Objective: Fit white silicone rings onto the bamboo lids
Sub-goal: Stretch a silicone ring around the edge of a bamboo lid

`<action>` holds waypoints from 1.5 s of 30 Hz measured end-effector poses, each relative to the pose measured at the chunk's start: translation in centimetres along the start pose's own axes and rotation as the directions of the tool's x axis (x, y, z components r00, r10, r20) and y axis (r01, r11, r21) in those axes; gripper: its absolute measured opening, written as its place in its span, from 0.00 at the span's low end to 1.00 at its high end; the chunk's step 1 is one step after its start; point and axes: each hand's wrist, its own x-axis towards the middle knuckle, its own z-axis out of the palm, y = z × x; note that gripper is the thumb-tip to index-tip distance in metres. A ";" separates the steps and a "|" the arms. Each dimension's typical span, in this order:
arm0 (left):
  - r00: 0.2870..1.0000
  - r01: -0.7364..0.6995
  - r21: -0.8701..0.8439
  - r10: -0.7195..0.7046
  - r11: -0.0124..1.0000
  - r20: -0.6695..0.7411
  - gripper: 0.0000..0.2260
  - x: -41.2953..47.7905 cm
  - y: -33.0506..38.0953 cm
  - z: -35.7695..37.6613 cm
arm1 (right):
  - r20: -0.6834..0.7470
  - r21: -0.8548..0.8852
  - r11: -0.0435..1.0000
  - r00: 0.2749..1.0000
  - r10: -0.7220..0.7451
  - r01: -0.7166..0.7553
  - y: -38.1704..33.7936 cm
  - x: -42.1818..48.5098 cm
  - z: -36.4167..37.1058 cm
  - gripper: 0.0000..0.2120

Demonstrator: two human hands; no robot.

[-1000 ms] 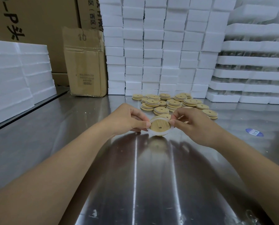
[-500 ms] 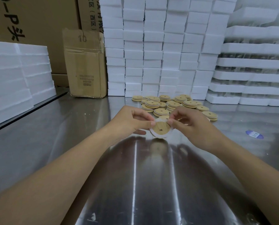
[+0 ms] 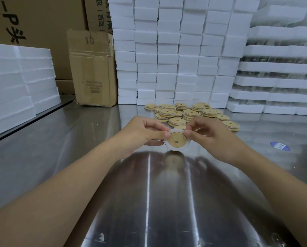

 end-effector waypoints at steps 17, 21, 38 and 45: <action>0.999 -0.025 -0.003 0.025 1.000 -0.040 0.04 -0.1 -0.1 0.6 | 0.032 0.081 0.997 0.999 0.001 -0.004 0.4 0.1 -0.1 0.04; 0.999 -0.018 0.003 0.018 1.000 -0.036 0.04 -0.1 -0.1 0.5 | 0.026 0.090 0.996 0.999 0.024 -0.026 0.5 0.1 0.0 0.05; 0.999 0.045 -0.043 -0.046 0.998 -0.009 0.07 0.2 -0.7 -0.4 | 0.015 0.040 0.999 1.000 0.021 -0.022 0.4 0.2 0.0 0.04; 0.999 0.012 0.034 -0.013 0.999 0.040 0.13 0.4 -0.8 -1.2 | 0.006 0.033 0.999 1.000 0.024 -0.024 0.4 0.2 0.1 0.04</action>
